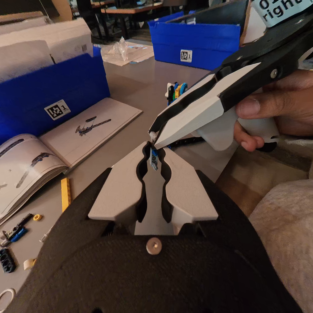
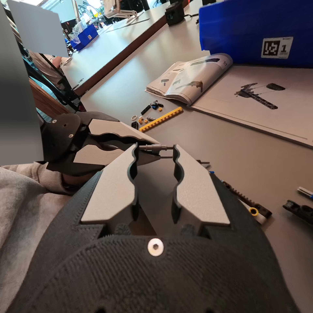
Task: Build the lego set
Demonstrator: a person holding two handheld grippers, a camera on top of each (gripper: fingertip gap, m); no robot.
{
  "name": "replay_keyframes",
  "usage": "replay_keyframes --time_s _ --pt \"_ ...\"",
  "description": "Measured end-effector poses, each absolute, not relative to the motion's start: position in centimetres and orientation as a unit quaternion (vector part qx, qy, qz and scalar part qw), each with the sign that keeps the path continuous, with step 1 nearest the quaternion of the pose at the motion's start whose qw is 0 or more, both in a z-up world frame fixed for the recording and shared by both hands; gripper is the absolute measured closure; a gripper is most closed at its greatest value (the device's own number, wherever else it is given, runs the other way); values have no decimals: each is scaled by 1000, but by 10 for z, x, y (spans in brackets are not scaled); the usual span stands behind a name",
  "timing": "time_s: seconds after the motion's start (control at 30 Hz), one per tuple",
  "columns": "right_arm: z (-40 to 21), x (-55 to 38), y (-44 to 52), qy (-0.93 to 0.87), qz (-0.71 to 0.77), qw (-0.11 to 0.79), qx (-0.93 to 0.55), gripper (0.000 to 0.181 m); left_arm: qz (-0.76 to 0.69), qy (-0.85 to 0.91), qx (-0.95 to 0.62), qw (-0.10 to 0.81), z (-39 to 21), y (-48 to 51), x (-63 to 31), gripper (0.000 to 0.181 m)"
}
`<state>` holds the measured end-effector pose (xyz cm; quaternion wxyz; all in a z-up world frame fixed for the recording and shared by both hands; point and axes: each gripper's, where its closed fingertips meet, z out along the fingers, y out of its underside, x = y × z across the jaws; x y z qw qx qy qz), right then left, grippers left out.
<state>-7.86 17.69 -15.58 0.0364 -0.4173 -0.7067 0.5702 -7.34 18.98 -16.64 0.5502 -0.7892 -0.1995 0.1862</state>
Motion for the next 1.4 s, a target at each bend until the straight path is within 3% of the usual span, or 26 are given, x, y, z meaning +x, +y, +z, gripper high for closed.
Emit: replay_keyframes --time_s 0.27,0.53,0.87,1.0,1.1,1.4 --pt "-133 -81 198 -696 601 75 -386 127 142 -243 -733 620 -141 171 -86 177" --pt "-209 -86 225 -819 376 158 -403 136 -99 -345 -611 706 -131 148 -100 177" --pt "-225 -88 218 -857 322 195 -353 163 -122 -339 -619 698 -136 154 -95 177" --pt "-225 -89 216 -850 328 191 -365 163 -108 -341 -630 689 -141 155 -97 177" --pt "-219 -86 209 -834 362 162 -385 163 -92 -335 -637 688 -141 154 -97 177" --pt "-193 -71 193 -715 508 -44 -478 164 -96 -320 -662 670 -148 162 -90 177"
